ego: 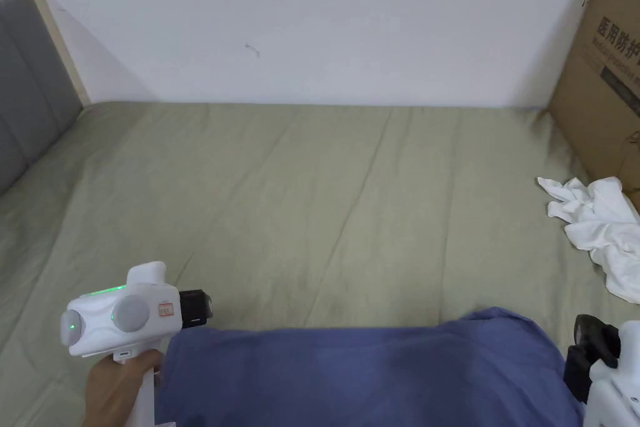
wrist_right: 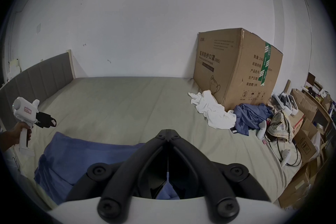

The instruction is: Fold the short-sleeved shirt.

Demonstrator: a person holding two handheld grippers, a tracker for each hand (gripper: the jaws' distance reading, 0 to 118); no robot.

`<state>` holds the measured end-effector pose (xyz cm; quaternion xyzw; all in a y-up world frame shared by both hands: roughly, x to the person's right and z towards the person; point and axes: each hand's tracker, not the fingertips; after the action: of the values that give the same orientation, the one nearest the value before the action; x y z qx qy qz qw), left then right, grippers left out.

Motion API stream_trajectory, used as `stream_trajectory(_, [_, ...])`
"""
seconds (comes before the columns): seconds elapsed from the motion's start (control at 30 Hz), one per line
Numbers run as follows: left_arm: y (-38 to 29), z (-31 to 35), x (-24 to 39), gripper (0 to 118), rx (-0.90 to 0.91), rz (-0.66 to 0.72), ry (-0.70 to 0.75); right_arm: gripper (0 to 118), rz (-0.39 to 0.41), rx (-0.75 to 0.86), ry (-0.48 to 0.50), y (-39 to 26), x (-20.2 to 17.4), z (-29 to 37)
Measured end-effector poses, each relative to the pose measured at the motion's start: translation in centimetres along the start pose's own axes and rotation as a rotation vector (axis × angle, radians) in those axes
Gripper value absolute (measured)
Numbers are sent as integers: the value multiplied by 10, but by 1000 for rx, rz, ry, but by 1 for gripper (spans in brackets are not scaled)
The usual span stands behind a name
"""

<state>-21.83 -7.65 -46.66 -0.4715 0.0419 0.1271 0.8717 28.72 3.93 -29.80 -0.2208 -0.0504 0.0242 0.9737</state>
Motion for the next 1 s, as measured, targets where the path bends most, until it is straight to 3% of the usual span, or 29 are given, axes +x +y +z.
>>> stream_trajectory(0.13, [-9, -26, -3, 89, -71, -56, 56, 2, 1, -40, -10, -8, 2, -13])
stream_trajectory(0.33, [-20, -39, -2, 87, -110, -74, 60, 2, 5, -75, -10, -17, 2, -22])
stream_trajectory(0.4, [-24, -40, 4, 70, -124, -93, 40, 2, 7, -91, -5, -19, 2, -25])
stream_trajectory(0.47, [-27, -42, 10, 40, -107, -170, 98, 2, 4, -100, -2, -21, 3, -29])
stream_trajectory(0.53, [-27, -41, 11, 20, -110, -172, 71, 2, -9, -113, 1, -23, 6, -34])
stream_trajectory(0.6, [-25, -39, 11, 10, -115, -169, 48, 3, -28, -138, 6, -24, 12, -43])
stream_trajectory(0.67, [-25, -29, 11, 9, -78, -166, 29, 4, -46, -165, 14, -26, 19, -57])
stream_trajectory(0.7, [-26, -21, 12, 9, -42, -162, 9, 11, -47, -194, 14, -26, 24, -69])
stream_trajectory(0.77, [-25, -5, 13, 9, 6, -159, -24, 36, -67, -268, 36, -27, 34, -92])
stream_trajectory(0.83, [-26, 13, 15, 9, 47, -152, -61, 85, -112, -308, 50, -29, 45, -116])
stream_trajectory(0.87, [-25, 22, 17, 9, 65, -155, -71, 93, -117, -335, 65, -31, 48, -129])
stream_trajectory(0.9, [-26, 29, 17, 9, 75, -161, -73, 93, -104, -357, 54, -33, 52, -143])
stream_trajectory(0.93, [-26, 34, 18, 9, 83, -165, -74, 109, -86, -379, 45, -35, 53, -156])
stream_trajectory(1.0, [-27, 46, 21, 9, 99, -165, -85, 114, -79, -418, 47, -37, 57, -182])
